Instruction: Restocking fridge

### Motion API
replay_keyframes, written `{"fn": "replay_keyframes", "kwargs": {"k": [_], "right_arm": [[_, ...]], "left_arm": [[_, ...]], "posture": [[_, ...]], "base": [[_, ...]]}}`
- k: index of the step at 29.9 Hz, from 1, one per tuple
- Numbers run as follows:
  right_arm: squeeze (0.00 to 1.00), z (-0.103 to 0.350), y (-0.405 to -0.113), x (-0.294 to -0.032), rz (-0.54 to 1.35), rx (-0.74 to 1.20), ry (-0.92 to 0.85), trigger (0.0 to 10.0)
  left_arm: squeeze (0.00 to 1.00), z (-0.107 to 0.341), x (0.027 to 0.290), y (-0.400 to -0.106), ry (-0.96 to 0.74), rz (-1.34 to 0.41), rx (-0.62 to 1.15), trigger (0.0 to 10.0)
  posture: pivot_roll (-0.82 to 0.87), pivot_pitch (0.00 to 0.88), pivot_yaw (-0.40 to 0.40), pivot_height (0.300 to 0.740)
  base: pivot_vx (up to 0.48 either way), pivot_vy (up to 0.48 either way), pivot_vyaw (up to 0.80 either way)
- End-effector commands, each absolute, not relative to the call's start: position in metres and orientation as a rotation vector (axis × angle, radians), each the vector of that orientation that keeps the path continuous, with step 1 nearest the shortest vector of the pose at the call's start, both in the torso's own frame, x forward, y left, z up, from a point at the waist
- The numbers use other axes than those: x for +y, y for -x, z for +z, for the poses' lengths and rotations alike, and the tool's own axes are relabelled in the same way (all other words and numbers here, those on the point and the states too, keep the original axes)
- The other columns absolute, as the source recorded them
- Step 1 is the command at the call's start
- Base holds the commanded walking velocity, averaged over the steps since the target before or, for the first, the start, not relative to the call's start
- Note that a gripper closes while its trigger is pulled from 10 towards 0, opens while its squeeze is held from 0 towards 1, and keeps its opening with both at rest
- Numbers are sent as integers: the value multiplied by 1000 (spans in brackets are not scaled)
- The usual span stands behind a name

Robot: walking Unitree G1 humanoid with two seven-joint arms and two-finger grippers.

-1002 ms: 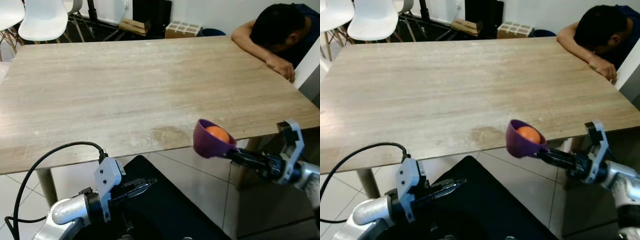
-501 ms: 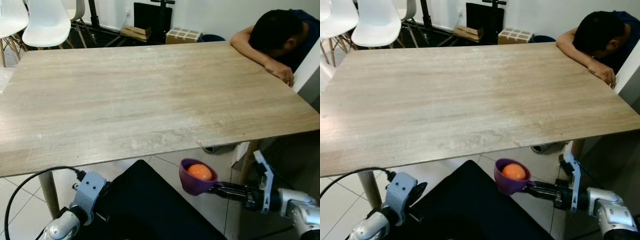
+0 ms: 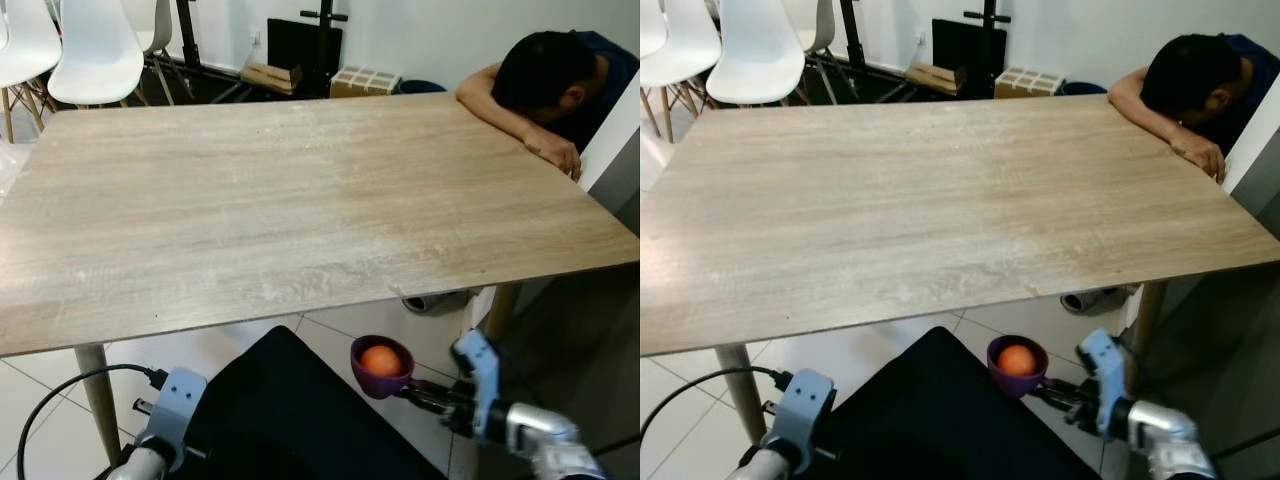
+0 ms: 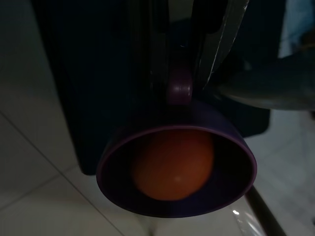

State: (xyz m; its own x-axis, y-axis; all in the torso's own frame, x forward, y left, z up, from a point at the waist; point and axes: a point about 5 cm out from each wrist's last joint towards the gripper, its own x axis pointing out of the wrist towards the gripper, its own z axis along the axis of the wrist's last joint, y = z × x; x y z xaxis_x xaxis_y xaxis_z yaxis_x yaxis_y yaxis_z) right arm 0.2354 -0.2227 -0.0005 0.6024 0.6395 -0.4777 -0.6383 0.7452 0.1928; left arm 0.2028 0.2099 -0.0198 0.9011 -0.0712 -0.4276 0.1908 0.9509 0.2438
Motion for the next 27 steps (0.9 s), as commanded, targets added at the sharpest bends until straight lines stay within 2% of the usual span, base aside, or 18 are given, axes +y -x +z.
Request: {"fn": "replay_keyframes", "kwargs": {"k": [1, 4, 6, 7, 10, 14, 19, 20, 22, 23, 27], "right_arm": [[0, -1, -238, -222, 715, 533, 48, 0], [0, -4, -237, -219, 694, 541, 71, 0], [0, -17, -237, -212, 564, 565, 122, 0], [0, -17, -237, -212, 564, 565, 122, 0], [0, -31, -238, -210, 302, 603, 138, 0], [0, -41, -234, -208, 133, 630, 69, 0], [0, -45, -230, -209, -23, 623, -28, 0], [0, -45, -230, -209, -36, 614, -45, 4078], [0, -45, -230, -209, -44, 608, -54, 4078], [0, -44, -230, -209, -60, 586, -85, 10000], [0, -42, -231, -208, -94, 537, -192, 10000]], "left_arm": [[0, -26, 207, -199, -285, -126, 449, 10000], [0, -28, 206, -201, -291, -124, 453, 10000], [0, -35, 204, -202, -281, -83, 486, 10000], [0, -35, 204, -202, -281, -83, 486, 10000], [0, -43, 208, -201, -200, 38, 502, 10000], [0, -48, 214, -198, -171, 138, 523, 10000], [0, -57, 211, -190, -160, 160, 573, 10000], [0, -57, 209, -189, -146, 164, 567, 10000], [0, -57, 208, -189, -137, 167, 562, 10000], [0, -57, 206, -188, -129, 168, 555, 10000], [0, -58, 203, -188, -122, 164, 548, 10000]], "posture": [[-71, 62, -29, 731], [-71, 65, -29, 731], [-76, 70, -23, 731], [-76, 70, -23, 731], [-79, 67, -13, 731], [-73, 68, -17, 731], [-72, 70, -28, 731], [-70, 71, -35, 731], [-70, 71, -35, 731], [-69, 72, -37, 731], [-70, 70, -37, 731]], "base": [[0, 0, 0], [0, 0, 0], [0, 0, 0], [0, 0, 0], [0, 0, 0], [0, 0, 0], [0, 0, 0], [0, 0, 0], [0, 0, 0], [0, 0, 0], [0, 0, 0]]}}
